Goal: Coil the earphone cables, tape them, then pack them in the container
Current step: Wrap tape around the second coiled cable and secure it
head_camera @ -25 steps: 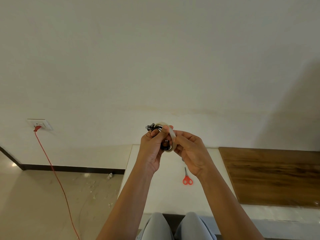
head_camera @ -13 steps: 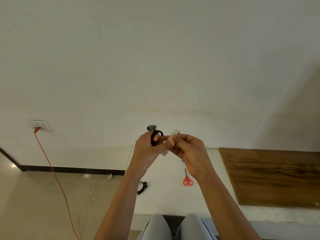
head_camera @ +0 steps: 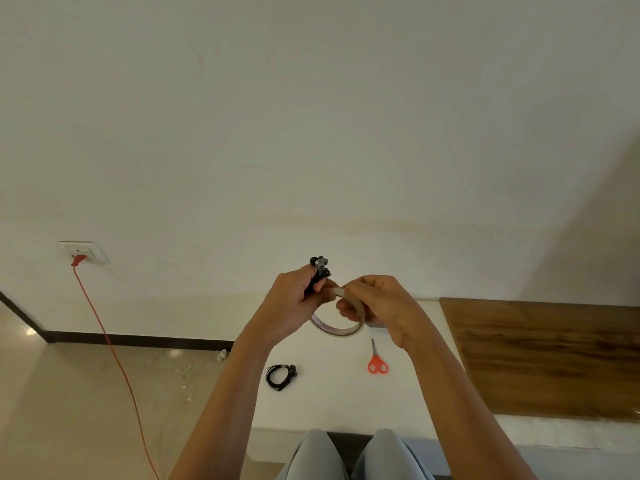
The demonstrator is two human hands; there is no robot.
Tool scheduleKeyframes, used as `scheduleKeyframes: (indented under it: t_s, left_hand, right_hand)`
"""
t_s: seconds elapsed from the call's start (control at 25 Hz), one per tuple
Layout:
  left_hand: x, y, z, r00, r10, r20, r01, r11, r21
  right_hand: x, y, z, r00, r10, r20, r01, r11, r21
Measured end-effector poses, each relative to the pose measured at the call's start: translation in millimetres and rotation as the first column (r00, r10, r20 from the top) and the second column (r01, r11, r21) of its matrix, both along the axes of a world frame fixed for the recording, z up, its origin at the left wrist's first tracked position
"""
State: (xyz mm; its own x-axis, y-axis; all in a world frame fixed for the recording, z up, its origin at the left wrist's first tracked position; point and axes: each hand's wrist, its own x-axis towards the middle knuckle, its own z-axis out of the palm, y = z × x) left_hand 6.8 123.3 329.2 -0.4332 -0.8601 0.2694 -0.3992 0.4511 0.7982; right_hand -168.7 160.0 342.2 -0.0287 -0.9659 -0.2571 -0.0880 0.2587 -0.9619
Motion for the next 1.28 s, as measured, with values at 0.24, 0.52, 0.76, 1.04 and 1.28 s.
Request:
scheduleKeyframes:
  t_s: [0.24,0.52,0.76,1.04,1.28]
  left_hand:
    - [-1.4,-0.8,-10.9,1.000,0.010,0.004,-0.010,0.997,-0.076]
    - [1.7,-2.1,-5.4,1.000,0.027,0.012,-0.026,0.996,-0.086]
    - [1.1,-1.3,-10.6,0.997,0.043,-0.059,-0.042,0.999,0.026]
    - [1.7,-2.3,-11.5,0.993,0.032,-0.113,-0.024,0.997,0.069]
    - [2.2,-4.0,-13.0,0.982,0.097,-0.163,-0.077,0.990,0.122]
  right_hand:
    - [6.4,-0.6,-3.1,0.980,-0.057,0.193,0.037,0.994,0.105]
    - [10.8,-2.2,-2.6,0.964,-0.074,0.256,0.031,0.985,0.168]
    - [10.8,-1.8,-1.9,0.959,-0.075,0.274,0.031,0.986,0.161]
    - [10.6,-0.8,-4.9,0.934,-0.081,0.349,0.031,0.988,0.148]
    - [15.6,2.5,-13.2,0.918,-0.122,0.377,0.077,0.988,0.131]
